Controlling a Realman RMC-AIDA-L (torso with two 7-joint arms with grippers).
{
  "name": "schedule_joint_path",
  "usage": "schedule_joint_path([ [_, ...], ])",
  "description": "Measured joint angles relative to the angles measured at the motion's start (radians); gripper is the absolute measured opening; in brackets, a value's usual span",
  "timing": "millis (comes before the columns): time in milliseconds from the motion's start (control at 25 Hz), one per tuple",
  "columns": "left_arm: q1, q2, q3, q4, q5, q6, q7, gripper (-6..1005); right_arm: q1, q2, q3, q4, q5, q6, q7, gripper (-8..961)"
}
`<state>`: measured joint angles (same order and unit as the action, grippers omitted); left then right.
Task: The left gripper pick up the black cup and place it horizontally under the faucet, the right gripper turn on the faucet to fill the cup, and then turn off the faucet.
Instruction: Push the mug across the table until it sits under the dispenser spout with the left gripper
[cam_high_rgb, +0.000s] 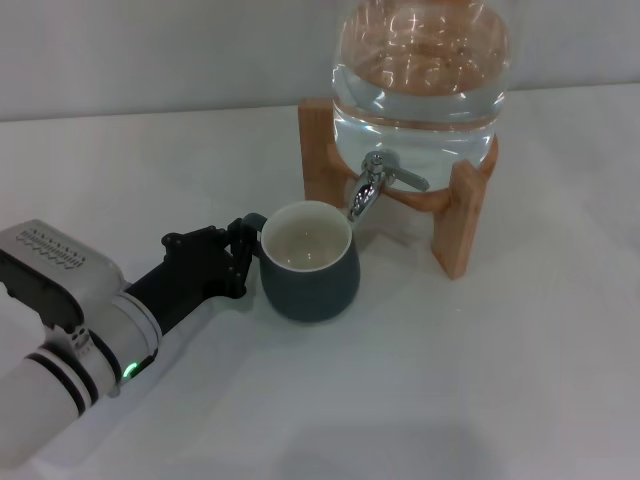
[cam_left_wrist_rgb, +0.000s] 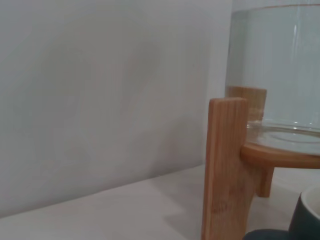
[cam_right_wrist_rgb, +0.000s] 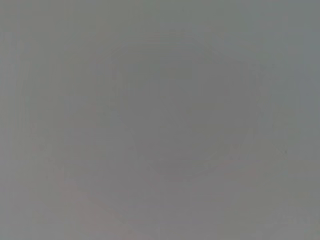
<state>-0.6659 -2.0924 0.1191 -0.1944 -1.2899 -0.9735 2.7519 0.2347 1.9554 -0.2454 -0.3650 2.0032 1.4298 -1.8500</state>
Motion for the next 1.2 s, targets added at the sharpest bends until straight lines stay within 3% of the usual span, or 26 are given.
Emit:
schedule_joint_path([
  [1200,-0.059,0.001,-0.004,0.008,-0.004,0.055,0.0,99,0.005,0.003,-0.004,-0.001,0.0,0.0,0.0,842],
])
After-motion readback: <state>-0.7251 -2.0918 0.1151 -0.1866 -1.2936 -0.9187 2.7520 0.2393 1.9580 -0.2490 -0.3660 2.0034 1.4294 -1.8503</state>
